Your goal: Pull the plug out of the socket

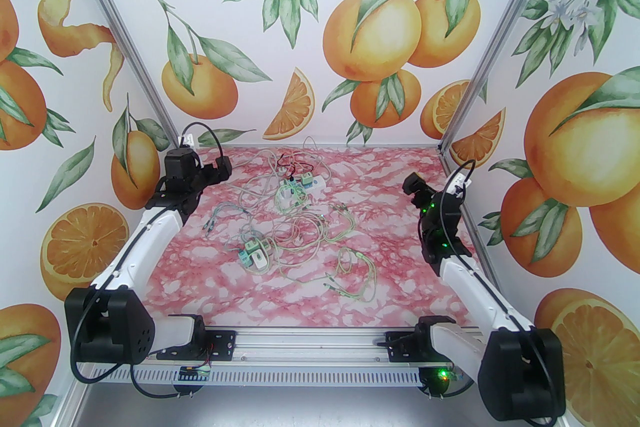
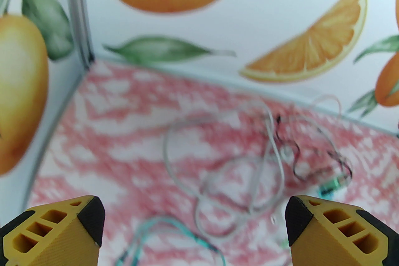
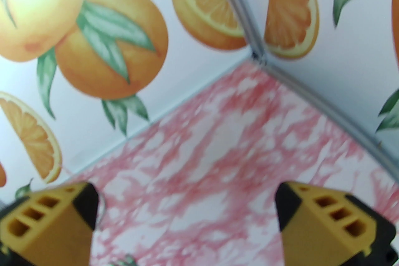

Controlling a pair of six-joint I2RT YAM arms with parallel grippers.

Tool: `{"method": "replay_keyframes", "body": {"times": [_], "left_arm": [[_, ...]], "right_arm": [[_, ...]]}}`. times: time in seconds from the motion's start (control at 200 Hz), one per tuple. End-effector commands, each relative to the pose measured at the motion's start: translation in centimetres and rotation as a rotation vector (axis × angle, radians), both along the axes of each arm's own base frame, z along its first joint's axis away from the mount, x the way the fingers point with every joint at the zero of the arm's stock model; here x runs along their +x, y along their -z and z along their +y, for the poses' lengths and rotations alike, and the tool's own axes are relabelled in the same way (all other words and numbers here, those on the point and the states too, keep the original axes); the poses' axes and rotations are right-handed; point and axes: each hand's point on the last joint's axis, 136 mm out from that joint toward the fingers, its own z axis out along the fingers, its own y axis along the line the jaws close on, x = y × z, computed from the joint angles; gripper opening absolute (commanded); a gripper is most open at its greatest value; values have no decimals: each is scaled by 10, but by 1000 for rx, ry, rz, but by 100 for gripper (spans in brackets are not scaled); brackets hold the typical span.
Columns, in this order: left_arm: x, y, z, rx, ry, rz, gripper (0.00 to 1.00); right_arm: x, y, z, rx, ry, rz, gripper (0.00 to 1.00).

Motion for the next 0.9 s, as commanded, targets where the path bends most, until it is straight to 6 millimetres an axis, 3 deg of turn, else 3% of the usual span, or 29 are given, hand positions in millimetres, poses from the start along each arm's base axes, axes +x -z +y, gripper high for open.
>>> {"method": "replay_keyframes", "body": {"times": [0.0, 0.22, 0.34, 0.4, 0.505, 0.646, 0.761, 0.891], "left_arm": [[-26, 8, -18, -120, 47, 81, 100], [-24, 22, -69, -131, 194, 143, 93], [-4, 39, -100, -156, 259, 208, 71], [10, 51, -110, -162, 266, 243, 68], [36, 78, -117, -150, 249, 318, 58], [67, 117, -124, -148, 233, 411, 52], [89, 134, -133, -153, 230, 444, 52], [112, 141, -144, -155, 238, 444, 50]], "right_arm": [[0, 13, 25, 112, -95, 73, 100], [-1, 24, 54, 73, -207, 198, 100], [-3, 28, 71, 39, -253, 254, 100], [-4, 28, 80, 35, -280, 265, 100], [-7, 23, 91, 28, -307, 268, 100], [-10, 15, 101, -2, -327, 272, 100], [-7, 17, 109, -22, -357, 303, 100], [-4, 17, 114, -26, -362, 315, 100]]}}
